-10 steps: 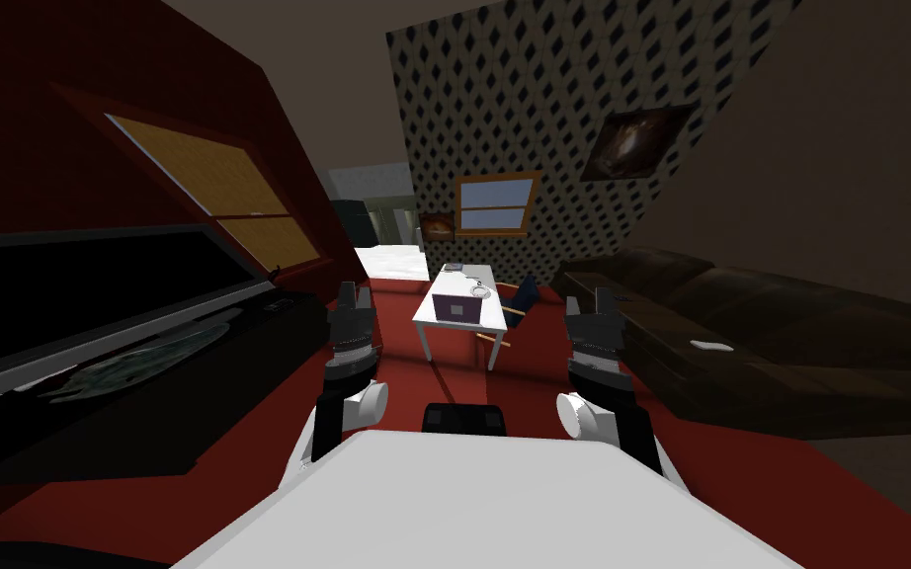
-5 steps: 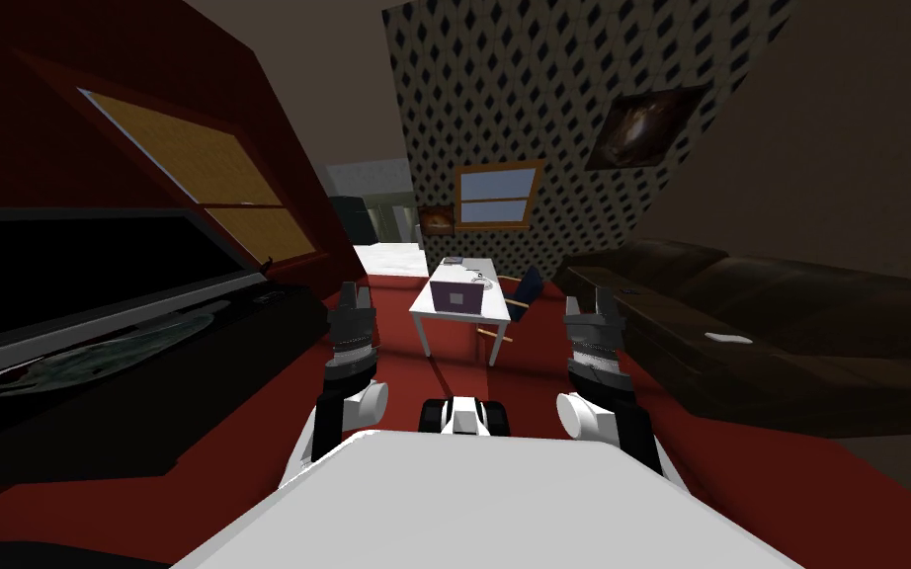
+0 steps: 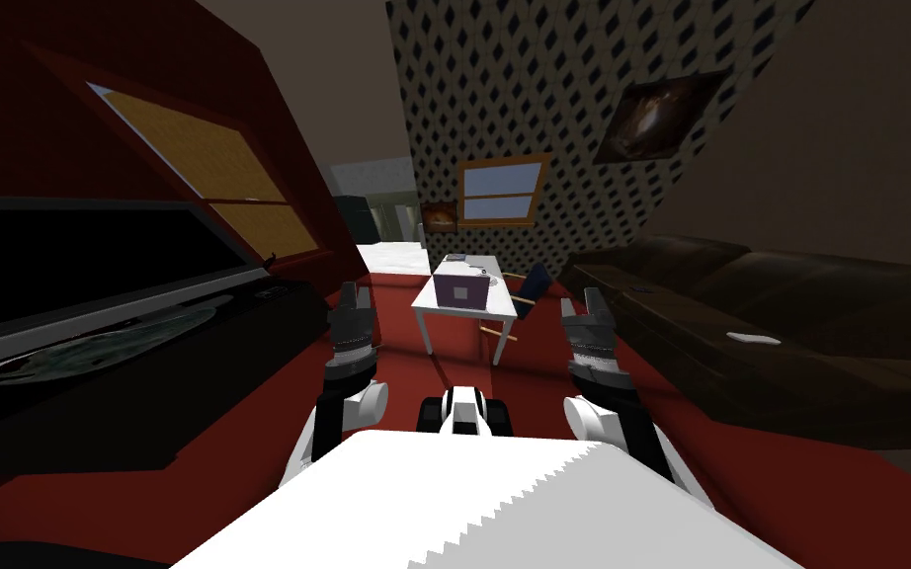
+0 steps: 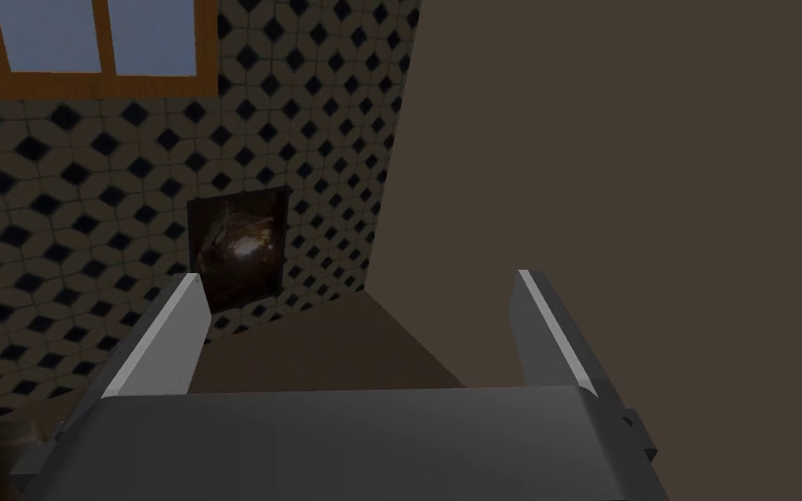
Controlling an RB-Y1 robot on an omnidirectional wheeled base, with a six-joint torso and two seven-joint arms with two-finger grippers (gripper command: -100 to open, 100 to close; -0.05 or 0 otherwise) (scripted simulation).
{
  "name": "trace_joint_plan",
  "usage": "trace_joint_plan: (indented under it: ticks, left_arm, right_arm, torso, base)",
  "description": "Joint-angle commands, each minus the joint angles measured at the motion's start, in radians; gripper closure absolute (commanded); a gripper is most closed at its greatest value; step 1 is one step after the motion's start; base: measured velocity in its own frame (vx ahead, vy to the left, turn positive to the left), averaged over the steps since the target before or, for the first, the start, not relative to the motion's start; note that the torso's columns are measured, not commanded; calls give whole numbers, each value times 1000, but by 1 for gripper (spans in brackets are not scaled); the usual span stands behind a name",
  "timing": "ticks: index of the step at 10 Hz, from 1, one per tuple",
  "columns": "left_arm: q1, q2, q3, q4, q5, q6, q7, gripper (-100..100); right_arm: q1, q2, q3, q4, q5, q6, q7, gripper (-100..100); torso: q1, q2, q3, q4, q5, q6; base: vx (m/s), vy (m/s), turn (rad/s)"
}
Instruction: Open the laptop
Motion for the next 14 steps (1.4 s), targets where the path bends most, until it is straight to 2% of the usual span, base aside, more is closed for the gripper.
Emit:
trace_joint_plan:
  ticks: [1,4,5,7,8,13,14]
  left_arm:
    - [0,0,0,0,0,0,0,0]
    - [0,0,0,0,0,0,0,0]
    - [0,0,0,0,0,0,0,0]
    - [0,0,0,0,0,0,0,0]
    - [0,0,0,0,0,0,0,0]
    - [0,0,0,0,0,0,0,0]
    - [0,0,0,0,0,0,0,0]
  right_arm:
    - [-1,-47,-15,9,62,32,29,-100]
    - [2,-81,-36,22,151,71,72,-100]
    - [2,-81,-36,22,159,71,72,-100]
    - [5,-96,-52,31,227,102,106,-100]
    - [5,-96,-52,31,235,102,106,-100]
    - [12,-108,-88,48,384,170,183,-100]
    - [12,-108,-88,48,406,170,183,-100]
  torso:
    - [0,0,0,0,0,0]
    - [-1,1,0,1,0,0]
    - [0,1,0,1,0,0]
    - [-3,2,1,1,-1,0]
    - [-1,0,0,0,0,0]
    - [-2,2,1,1,-1,0]
    - [0,1,0,1,0,0]
  base:
    - [35,85,65]
    - [46,114,76]
    - [32,101,27]
    - [41,113,85]
    - [39,88,31]
    - [43,112,83]
    - [56,104,23]
